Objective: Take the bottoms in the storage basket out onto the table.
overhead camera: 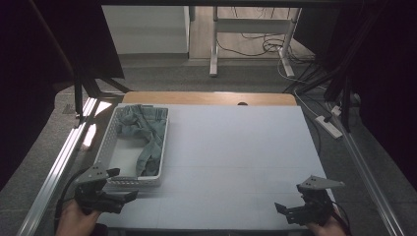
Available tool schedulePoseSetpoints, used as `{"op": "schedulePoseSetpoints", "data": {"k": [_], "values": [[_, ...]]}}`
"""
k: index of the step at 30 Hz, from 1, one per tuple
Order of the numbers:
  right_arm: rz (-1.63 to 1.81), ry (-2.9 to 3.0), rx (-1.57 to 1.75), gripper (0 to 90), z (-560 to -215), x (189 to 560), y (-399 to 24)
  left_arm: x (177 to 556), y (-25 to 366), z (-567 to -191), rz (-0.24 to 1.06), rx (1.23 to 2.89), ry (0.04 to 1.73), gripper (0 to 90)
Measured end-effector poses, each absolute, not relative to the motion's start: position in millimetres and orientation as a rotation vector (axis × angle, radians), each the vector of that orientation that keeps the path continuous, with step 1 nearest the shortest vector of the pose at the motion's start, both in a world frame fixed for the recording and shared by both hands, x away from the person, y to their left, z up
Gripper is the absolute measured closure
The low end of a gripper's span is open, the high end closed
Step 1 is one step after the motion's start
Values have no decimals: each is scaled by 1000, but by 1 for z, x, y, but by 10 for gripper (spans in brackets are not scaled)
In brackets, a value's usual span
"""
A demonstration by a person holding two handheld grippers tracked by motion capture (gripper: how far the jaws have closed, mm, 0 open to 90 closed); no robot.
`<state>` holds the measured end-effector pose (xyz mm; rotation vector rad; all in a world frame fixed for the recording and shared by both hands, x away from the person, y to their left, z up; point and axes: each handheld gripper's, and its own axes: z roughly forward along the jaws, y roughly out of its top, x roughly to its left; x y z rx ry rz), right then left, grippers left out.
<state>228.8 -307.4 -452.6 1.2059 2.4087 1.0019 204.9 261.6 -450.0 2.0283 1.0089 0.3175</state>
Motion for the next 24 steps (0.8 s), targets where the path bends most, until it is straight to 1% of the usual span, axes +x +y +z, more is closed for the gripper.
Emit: {"op": "schedulePoseSetpoints", "data": {"k": [6,18,24], "values": [[999,2413,1208,0,-453,229,-307,216,263,-449,308,2010,1029,0],[984,2429,1204,0,-453,230,-306,246,259,-449,325,2042,1058,0],[979,2433,1203,0,-454,230,-306,261,257,-447,306,2041,1079,0]]}}
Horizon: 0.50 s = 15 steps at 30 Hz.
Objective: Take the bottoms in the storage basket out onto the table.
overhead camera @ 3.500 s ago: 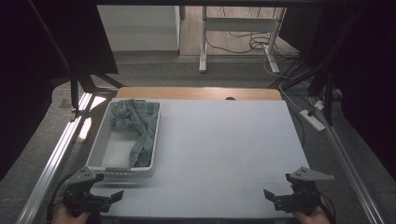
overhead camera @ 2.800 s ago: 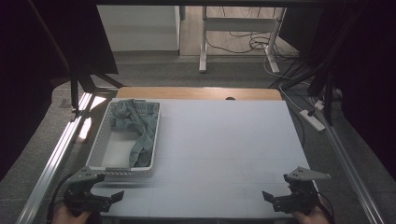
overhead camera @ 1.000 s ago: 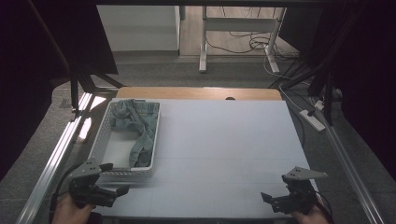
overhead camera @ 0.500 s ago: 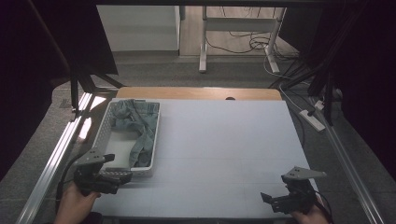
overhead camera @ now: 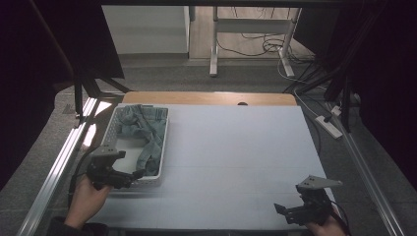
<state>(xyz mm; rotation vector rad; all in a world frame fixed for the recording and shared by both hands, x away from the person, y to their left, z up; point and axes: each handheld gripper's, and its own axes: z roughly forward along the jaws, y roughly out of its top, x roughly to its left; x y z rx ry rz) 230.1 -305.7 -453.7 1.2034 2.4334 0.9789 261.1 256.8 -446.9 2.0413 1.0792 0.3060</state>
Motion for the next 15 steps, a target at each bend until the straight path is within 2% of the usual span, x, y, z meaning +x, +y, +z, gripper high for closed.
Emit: {"op": "schedulePoseSetpoints", "data": {"k": [15], "values": [[970,2443,1195,0,-454,230,-305,304,248,-439,315,2088,1135,4]]}}
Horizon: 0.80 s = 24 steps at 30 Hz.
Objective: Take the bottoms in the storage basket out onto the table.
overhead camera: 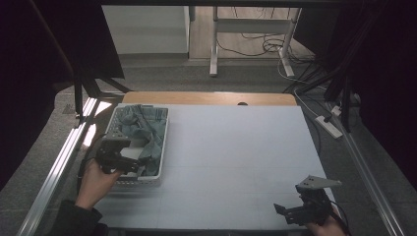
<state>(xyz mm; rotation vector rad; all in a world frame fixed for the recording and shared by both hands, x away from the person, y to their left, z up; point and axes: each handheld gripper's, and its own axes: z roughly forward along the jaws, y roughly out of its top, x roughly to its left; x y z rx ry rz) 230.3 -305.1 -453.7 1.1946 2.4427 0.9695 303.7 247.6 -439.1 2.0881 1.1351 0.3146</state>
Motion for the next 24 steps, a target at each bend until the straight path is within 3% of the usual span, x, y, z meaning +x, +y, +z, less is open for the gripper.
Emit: {"op": "schedulePoseSetpoints", "data": {"k": [19,24], "values": [[949,2458,1178,1,-454,230,-303,374,243,-444,274,2106,1231,0],[947,2460,1178,0,-455,230,-303,387,239,-448,313,2114,1250,0]]}}
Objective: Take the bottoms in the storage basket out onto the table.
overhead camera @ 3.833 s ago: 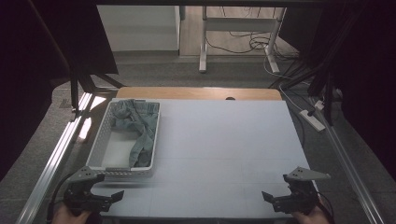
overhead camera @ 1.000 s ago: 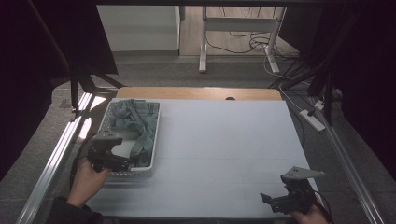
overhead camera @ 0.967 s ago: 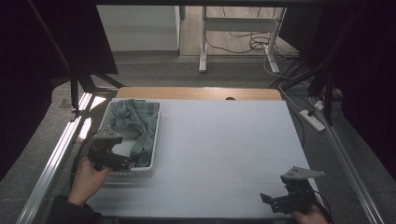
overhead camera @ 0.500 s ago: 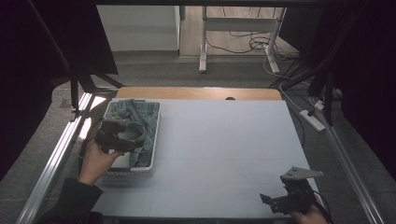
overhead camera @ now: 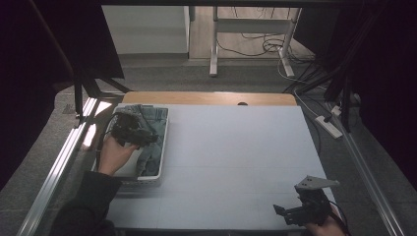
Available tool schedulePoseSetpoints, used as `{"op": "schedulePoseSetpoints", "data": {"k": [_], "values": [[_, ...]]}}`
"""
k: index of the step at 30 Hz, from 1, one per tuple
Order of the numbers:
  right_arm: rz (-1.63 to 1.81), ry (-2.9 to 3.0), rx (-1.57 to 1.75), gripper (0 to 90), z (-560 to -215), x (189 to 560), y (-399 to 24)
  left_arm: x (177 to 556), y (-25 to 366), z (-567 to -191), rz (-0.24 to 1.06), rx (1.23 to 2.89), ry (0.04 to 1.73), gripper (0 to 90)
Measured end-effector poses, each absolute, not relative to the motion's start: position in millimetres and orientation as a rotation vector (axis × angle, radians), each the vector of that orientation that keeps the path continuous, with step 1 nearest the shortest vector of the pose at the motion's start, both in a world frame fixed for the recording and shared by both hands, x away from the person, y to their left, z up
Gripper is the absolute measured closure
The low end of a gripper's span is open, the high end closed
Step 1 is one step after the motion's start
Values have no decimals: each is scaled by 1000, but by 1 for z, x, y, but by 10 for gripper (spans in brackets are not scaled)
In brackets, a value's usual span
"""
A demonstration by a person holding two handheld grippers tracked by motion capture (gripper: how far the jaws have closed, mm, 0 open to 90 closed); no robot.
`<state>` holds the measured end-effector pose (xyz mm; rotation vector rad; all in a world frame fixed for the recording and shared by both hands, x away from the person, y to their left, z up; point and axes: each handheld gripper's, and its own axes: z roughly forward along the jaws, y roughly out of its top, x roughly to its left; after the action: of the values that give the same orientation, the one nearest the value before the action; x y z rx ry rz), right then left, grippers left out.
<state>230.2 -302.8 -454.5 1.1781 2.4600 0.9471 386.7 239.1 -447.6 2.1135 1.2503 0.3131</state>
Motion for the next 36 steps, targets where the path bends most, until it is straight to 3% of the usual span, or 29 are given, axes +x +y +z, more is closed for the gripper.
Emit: {"op": "schedulePoseSetpoints", "data": {"k": [14,25,29,36], "values": [[928,2475,1159,1,-455,230,-301,424,230,-470,374,2154,1310,0],[911,2486,1146,1,-456,231,-300,439,229,-490,333,2243,1385,0],[908,2486,1140,1,-456,230,-299,445,231,-497,256,2240,1415,0],[895,2492,1139,1,-456,230,-299,449,220,-504,289,2330,1457,16]]}}
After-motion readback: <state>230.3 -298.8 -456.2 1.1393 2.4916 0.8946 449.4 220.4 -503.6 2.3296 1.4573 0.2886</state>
